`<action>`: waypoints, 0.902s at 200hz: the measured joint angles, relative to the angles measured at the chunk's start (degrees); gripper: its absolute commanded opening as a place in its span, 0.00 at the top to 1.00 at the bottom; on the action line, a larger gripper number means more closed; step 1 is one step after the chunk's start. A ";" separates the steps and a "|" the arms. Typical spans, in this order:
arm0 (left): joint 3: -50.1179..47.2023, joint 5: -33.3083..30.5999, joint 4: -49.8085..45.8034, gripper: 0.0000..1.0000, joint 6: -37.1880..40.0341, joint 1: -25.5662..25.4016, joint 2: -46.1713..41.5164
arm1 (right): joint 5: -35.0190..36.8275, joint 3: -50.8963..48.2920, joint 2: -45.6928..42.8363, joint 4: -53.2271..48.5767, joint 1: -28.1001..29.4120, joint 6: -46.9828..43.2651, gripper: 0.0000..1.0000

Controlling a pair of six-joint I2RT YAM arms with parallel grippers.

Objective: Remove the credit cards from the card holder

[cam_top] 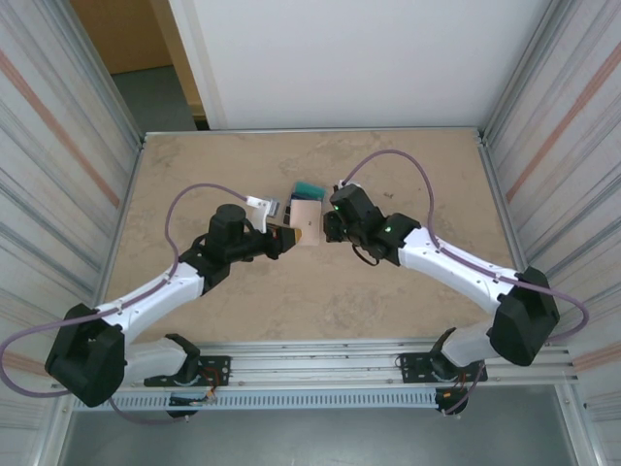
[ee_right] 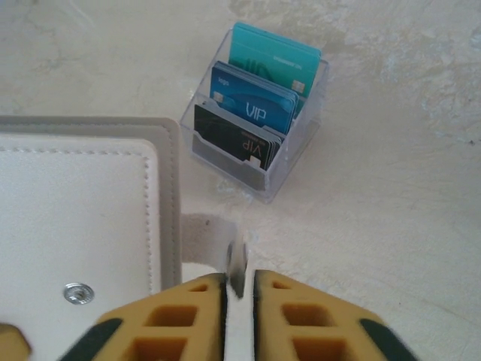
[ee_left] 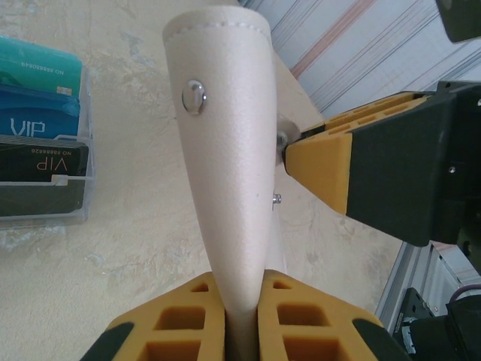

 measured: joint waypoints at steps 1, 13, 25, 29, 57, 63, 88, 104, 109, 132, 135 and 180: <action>0.00 0.00 0.00 1.00 0.00 0.00 -0.02 | -0.04 -0.11 -0.04 0.02 -0.02 0.07 0.67; 0.00 -0.02 0.00 1.00 0.07 0.00 -0.44 | -0.92 -1.51 -1.09 0.79 -0.48 0.46 0.60; 0.00 -0.04 0.00 1.00 0.39 0.00 -0.90 | -1.60 -3.06 -2.29 1.77 -0.85 0.70 0.55; 0.00 -0.04 -0.02 1.00 0.44 0.00 -1.05 | -1.77 -3.63 -2.75 2.23 -1.07 0.68 0.53; 0.00 0.00 -0.11 1.00 1.29 0.00 -2.19 | -4.50 -7.65 -5.81 5.60 -2.32 0.79 0.43; 0.00 0.02 -0.15 1.00 1.49 0.00 -2.43 | -5.46 -8.72 -6.58 6.62 -2.80 0.79 0.41; 0.00 0.57 -0.15 1.00 1.88 0.00 -3.21 | -8.66 -11.82 -8.55 10.05 -5.18 0.83 0.39; 0.00 1.60 0.09 1.00 1.92 0.00 -3.48 | -10.73 -13.25 -9.31 12.04 -6.97 0.85 0.39; 0.00 2.08 0.17 1.00 1.92 0.04 -3.54 | -11.67 -13.66 -9.46 12.76 -7.63 0.87 0.39; 0.00 5.05 1.73 1.00 1.51 0.79 -3.63 | -16.57 -15.98 -10.40 17.42 -10.71 1.31 0.37; 0.00 5.51 1.92 1.00 1.42 0.94 -3.63 | -17.40 -16.44 -10.56 18.27 -11.13 1.33 0.36; -0.02 11.96 7.89 1.00 -2.38 4.35 -3.63 | -28.02 -20.11 -11.23 27.43 -13.57 2.19 0.35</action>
